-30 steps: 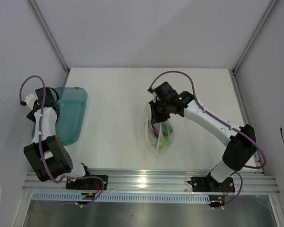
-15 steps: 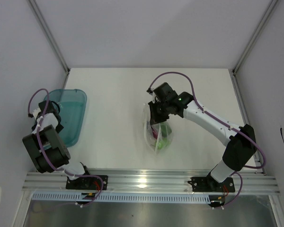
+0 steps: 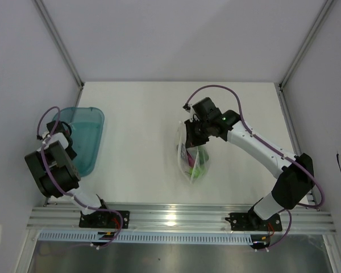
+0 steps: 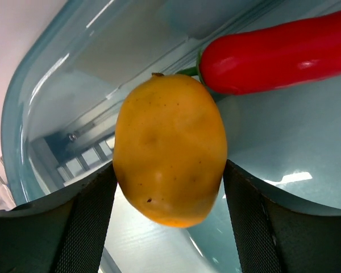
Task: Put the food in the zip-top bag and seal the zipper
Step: Pick up the fake vegetable from the bin.
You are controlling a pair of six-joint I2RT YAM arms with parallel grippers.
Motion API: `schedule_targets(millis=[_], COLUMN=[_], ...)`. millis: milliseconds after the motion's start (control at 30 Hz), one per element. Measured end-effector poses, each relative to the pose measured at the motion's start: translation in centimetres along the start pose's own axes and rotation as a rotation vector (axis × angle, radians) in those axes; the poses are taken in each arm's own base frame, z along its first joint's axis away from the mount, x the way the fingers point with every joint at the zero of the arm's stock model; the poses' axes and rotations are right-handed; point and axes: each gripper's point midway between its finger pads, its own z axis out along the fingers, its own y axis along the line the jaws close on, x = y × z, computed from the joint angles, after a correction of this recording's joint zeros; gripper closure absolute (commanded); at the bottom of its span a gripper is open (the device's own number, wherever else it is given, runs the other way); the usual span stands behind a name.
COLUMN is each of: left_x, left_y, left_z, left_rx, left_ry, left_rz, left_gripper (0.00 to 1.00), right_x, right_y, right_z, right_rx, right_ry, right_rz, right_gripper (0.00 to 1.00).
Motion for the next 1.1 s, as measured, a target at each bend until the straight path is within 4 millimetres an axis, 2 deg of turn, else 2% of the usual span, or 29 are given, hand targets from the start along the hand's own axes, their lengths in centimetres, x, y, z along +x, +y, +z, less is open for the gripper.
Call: schedule_targets(millis=[133,300,433,467,500,533,600,700,800,900,1000,1100], left_x=[-0.5,-1.2,-1.4,-1.5,-1.6,-1.7,-1.7,-2.2,-3.2,-5.0,-6.4,-7.2], left_y=[0.1,0.1,-0.2,-0.4,-0.6,-0.8,-1.1,-1.2,-1.1,-1.9,-3.7,-6.5], left_z=[0.5,0.9,0.9,0.8,0.8,0.7,0.3,-0.9,-3.4,-7.3,-12.8,-20.6], left_rx=[-0.004,0.005,0.028,0.038,0.05,0.062,0.083,0.121,0.165,0.253,0.422,0.711], left_ry=[0.001,-0.007,-0.009,-0.01,-0.01,-0.011,-0.009,-0.034,-0.097,-0.201,-0.315,-0.451], left_rz=[0.014,0.01,0.01,0.007,0.003,-0.004,-0.019,-0.062,-0.12,-0.171,-0.208,-0.239], left_gripper=[0.24,0.33,0.61,0.75,0.81,0.91,0.99,0.99,0.99,1.0,0.99,0.99], right_x=[-0.1,0.2,0.2,0.2,0.2,0.2,0.2,0.1,0.1,0.1,-0.4,-1.0], right_y=[-0.1,-0.2,-0.2,-0.2,-0.2,-0.1,-0.1,-0.1,-0.1,-0.1,-0.1,-0.3], right_z=[-0.4,-0.3,-0.3,-0.3,-0.3,-0.3,-0.3,-0.3,-0.3,-0.4,-0.4,0.0], right_rx=[-0.001,0.001,0.001,0.001,0.001,0.0,0.0,0.0,0.0,0.002,0.013,0.027], right_ry=[-0.01,-0.004,-0.005,-0.005,-0.005,-0.005,-0.005,-0.006,-0.007,-0.006,-0.01,-0.013], right_rz=[0.001,0.003,0.003,0.004,0.004,0.003,0.004,0.004,0.004,0.007,0.007,0.01], right_gripper=[1.0,1.0,1.0,1.0,1.0,1.0,1.0,1.0,1.0,1.0,1.0,1.0])
